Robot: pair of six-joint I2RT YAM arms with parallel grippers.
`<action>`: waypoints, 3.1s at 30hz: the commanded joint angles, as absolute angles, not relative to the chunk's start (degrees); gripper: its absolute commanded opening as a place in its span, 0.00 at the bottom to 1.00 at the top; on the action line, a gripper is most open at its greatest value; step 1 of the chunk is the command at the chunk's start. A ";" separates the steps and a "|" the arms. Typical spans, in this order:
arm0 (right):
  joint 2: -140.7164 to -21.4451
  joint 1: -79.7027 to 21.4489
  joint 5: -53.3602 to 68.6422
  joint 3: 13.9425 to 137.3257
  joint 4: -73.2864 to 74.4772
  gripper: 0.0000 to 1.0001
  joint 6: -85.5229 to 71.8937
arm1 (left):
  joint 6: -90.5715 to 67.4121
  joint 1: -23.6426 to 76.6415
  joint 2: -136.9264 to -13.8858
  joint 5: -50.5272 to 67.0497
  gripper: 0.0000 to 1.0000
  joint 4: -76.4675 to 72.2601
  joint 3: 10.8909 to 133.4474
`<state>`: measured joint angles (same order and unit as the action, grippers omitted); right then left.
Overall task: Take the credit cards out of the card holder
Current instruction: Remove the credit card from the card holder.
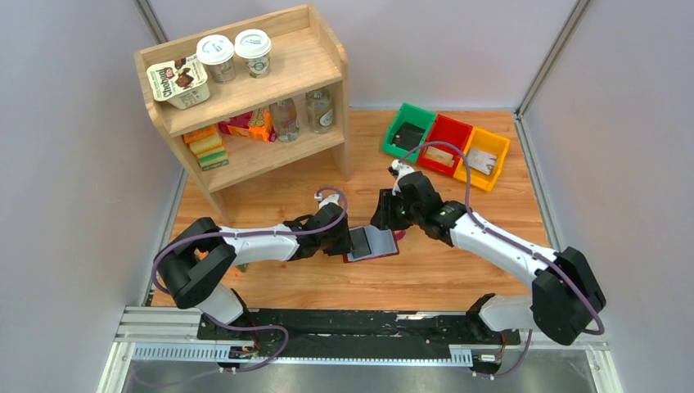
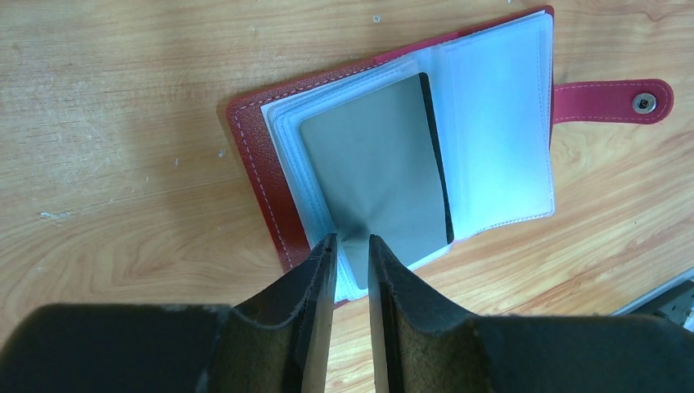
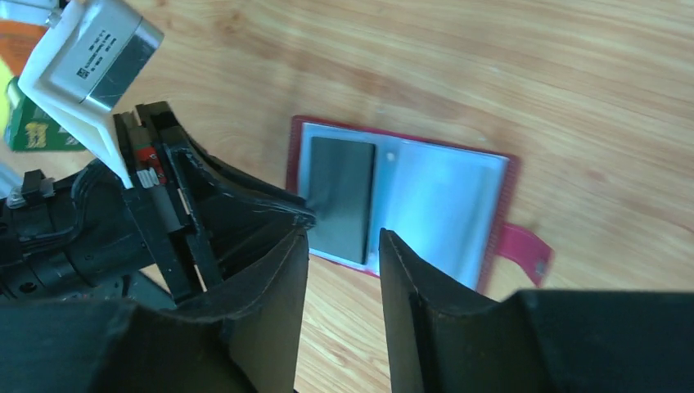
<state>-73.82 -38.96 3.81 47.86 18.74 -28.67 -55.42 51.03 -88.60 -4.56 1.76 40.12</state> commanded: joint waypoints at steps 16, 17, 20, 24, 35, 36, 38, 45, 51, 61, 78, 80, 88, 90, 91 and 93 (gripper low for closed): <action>-95.62 -29.53 34.71 42.01 -5.62 0.24 -34.54 | -55.72 51.42 -88.77 -6.33 0.25 6.68 37.09; -96.32 -29.36 35.06 41.92 -6.15 0.23 -34.54 | -55.81 51.42 -88.86 -6.42 0.25 6.77 37.09; -97.99 -28.74 36.56 41.66 -7.64 0.21 -34.98 | -55.81 51.42 -88.95 -6.33 0.25 6.68 37.18; -99.40 -28.21 37.97 41.66 -8.52 0.19 -35.24 | -55.72 51.42 -89.03 -6.24 0.25 6.59 37.09; -100.90 -26.19 42.01 40.69 -11.07 0.19 -35.77 | -55.72 51.42 -88.50 -6.24 0.25 6.33 36.74; -101.33 -26.28 42.79 40.78 -11.68 0.20 -35.86 | -55.81 51.42 -88.51 -6.15 0.25 6.42 36.74; -102.30 -26.28 44.03 41.04 -12.74 0.20 -36.30 | -55.81 51.42 -88.51 -6.15 0.25 6.42 36.74; -104.41 -26.28 47.37 41.57 -16.43 0.21 -37.70 | -55.81 51.42 -88.51 -6.24 0.25 6.42 36.65; -102.48 -26.28 51.67 39.73 -23.10 0.18 -39.72 | -55.99 51.42 -88.33 -6.41 0.24 6.50 36.65; -104.06 -28.12 54.58 39.64 -27.07 0.18 -41.40 | -55.46 51.42 -87.80 -7.65 0.24 7.73 37.09; -110.74 -29.71 55.10 42.81 -27.51 0.25 -44.82 | -54.67 51.42 -86.93 -8.70 0.28 8.87 36.48; -110.39 -28.83 55.81 41.84 -29.43 0.24 -46.13 | -55.10 51.42 -85.87 -9.75 0.30 9.93 35.60; -106.09 -27.69 57.39 40.43 -30.67 0.24 -46.84 | -55.46 51.42 -85.87 -10.72 0.31 12.13 35.86; -105.47 -27.42 57.57 40.17 -30.76 0.24 -46.76 | -55.55 51.42 -86.66 -10.55 0.29 12.65 36.30; -105.29 -27.25 57.66 39.90 -30.94 0.23 -46.84 | -55.63 51.42 -86.75 -10.55 0.29 12.66 36.30; -105.12 -26.46 57.48 39.29 -31.03 0.22 -46.67 | -55.72 51.42 -86.57 -10.63 0.28 12.74 36.21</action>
<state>-107.96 -27.55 55.46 40.10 -27.83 -45.91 -56.36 51.29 -84.73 -8.69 4.58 37.08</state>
